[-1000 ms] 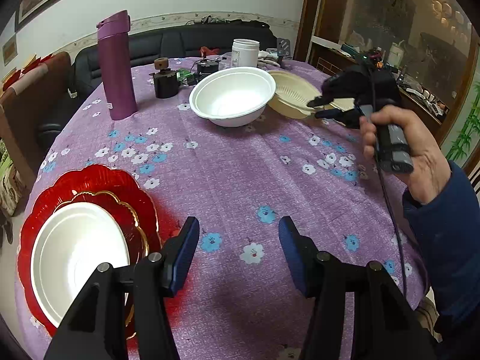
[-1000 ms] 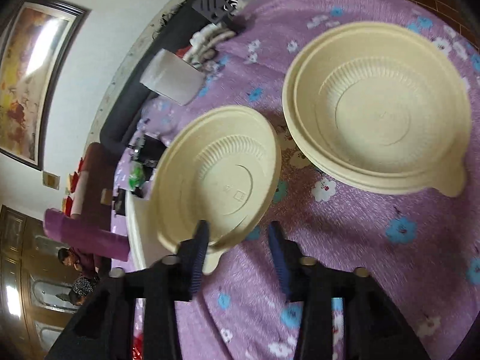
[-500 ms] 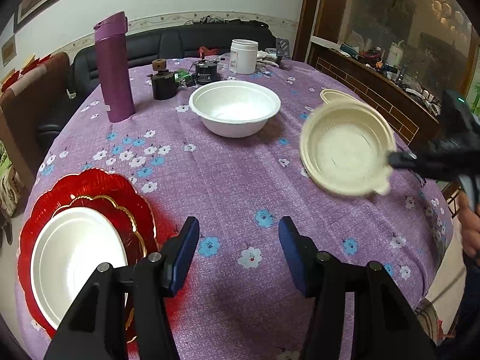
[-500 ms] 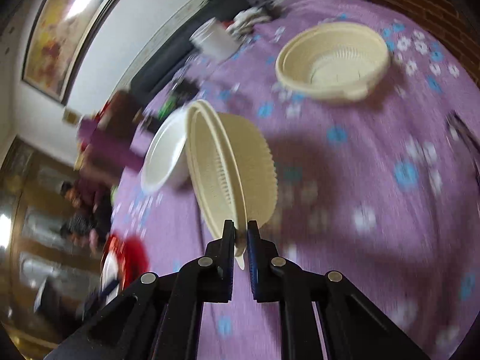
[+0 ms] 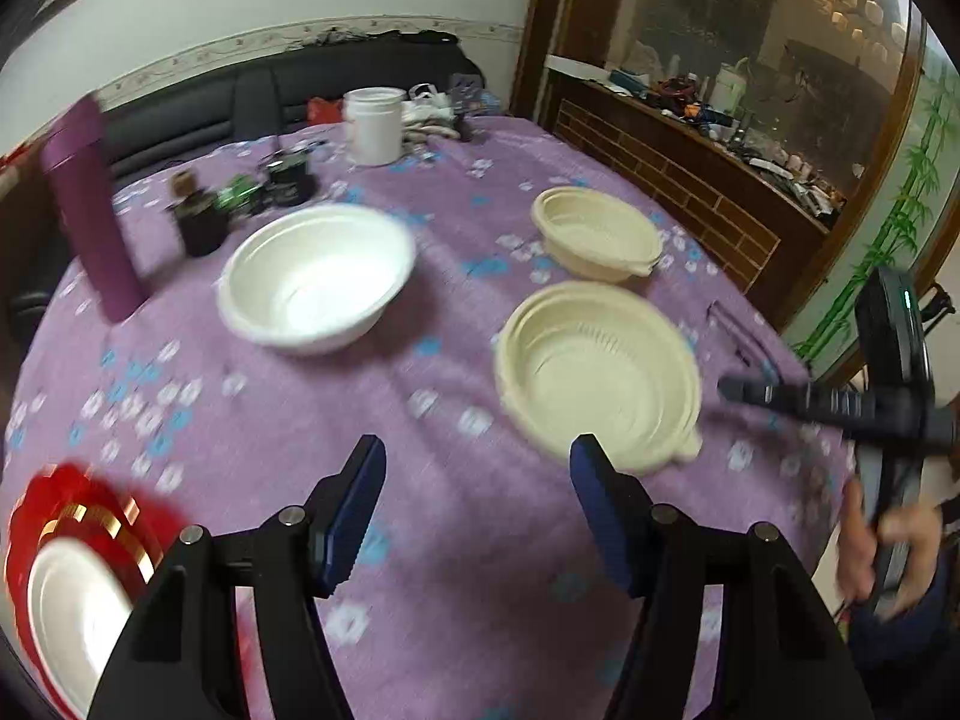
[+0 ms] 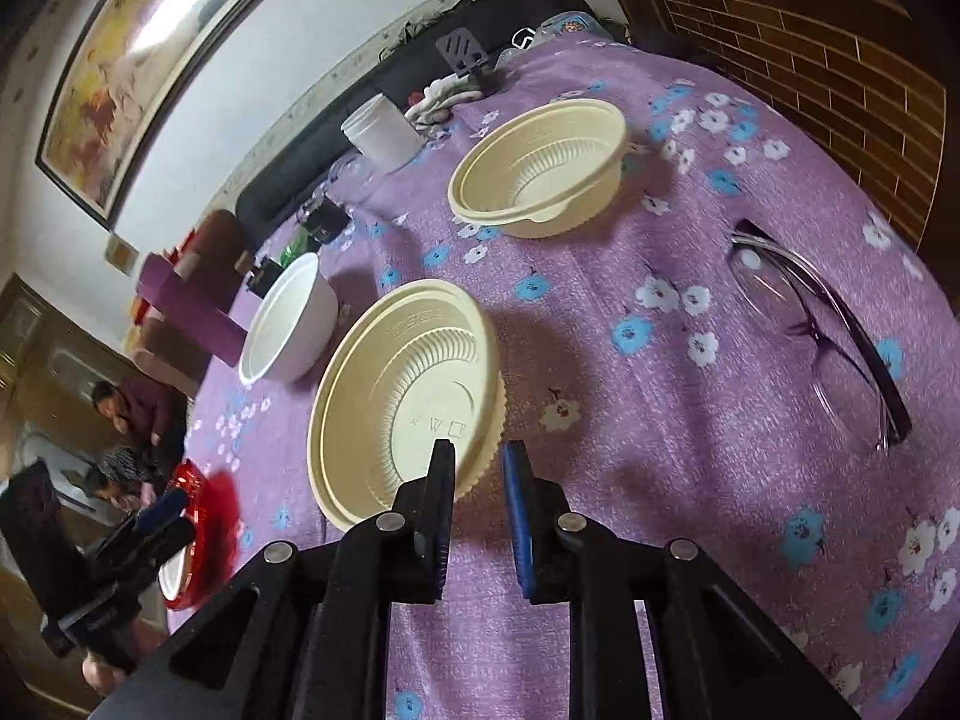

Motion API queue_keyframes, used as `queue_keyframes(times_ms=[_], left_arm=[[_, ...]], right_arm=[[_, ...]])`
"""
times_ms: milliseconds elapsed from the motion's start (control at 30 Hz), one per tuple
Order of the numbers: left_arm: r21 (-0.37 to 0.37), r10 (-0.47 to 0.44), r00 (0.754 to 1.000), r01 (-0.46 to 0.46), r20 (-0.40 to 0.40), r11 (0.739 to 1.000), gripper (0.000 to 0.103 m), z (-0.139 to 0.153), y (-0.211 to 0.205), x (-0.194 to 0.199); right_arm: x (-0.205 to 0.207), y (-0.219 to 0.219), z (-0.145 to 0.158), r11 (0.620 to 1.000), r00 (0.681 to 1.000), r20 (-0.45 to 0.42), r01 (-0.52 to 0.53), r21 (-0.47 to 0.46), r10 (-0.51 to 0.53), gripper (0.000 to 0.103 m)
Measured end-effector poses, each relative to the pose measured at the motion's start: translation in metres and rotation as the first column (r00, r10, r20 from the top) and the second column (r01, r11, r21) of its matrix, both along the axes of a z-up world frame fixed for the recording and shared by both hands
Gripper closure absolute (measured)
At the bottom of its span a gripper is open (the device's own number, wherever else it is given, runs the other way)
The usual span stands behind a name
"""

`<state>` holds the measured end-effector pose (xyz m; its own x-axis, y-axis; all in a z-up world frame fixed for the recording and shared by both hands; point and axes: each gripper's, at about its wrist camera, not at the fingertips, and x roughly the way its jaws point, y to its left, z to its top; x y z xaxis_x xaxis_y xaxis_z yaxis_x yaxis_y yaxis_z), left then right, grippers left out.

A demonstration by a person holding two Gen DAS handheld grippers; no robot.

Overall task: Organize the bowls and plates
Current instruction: 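Lower the beige bowl into the other beige bowl and open the right tool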

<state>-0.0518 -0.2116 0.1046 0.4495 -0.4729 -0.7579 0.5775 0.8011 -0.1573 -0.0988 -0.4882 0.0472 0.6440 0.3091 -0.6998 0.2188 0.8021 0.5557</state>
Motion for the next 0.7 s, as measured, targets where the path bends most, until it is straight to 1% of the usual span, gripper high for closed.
queue_keyframes(times_ms=[67,133,200,233,300,333,400,500,600,700], left_arm=[[0.004,0.004,1.0,-0.004,-0.006,1.0,0.039,-0.001,-0.019,0.018],[0.028,-0.01,1.0,0.011,-0.012,1.0,0.039,-0.008,-0.042,0.039],[0.084,0.04,0.999,-0.041,0.01,0.996,0.039,-0.018,-0.061,0.06],[0.097,0.044,0.999,-0.044,0.003,0.994,0.039,-0.023,-0.067,0.068],[0.09,0.04,0.998,-0.036,-0.046,0.995,0.039,-0.033,-0.078,0.083],[0.082,0.014,0.997,-0.007,-0.079,0.997,0.039,-0.039,-0.084,0.089],[0.067,-0.008,0.993,0.016,-0.121,0.998,0.039,-0.048,-0.09,0.093],[0.047,-0.019,0.984,0.028,-0.178,0.998,0.039,-0.058,-0.09,0.091],[0.052,-0.032,0.983,0.043,-0.181,0.998,0.039,-0.061,-0.086,0.078],[0.043,-0.057,0.981,0.066,-0.184,0.997,0.039,-0.06,-0.081,0.063]], right_arm=[[-0.007,-0.004,-0.002,1.0,1.0,0.013,0.003,0.028,-0.004,0.085],[-0.01,-0.001,-0.001,0.999,1.0,0.017,-0.003,0.035,0.002,0.085],[-0.011,0.0,-0.004,0.999,1.0,0.015,-0.006,0.048,0.005,0.085],[-0.012,0.001,-0.006,0.998,1.0,0.013,-0.01,0.061,0.009,0.085],[-0.013,0.004,-0.008,0.997,1.0,0.016,-0.022,0.076,0.021,0.085],[-0.014,0.005,-0.008,0.997,1.0,0.016,-0.027,0.075,0.026,0.085],[-0.012,0.007,-0.01,0.996,0.999,0.013,-0.032,0.081,0.031,0.084],[-0.008,0.007,-0.013,0.995,0.999,0.013,-0.037,0.093,0.036,0.081],[-0.004,0.008,-0.015,0.995,0.999,0.016,-0.037,0.096,0.035,0.081],[0.002,0.01,-0.015,0.997,0.999,0.019,-0.032,0.075,0.031,0.081]])
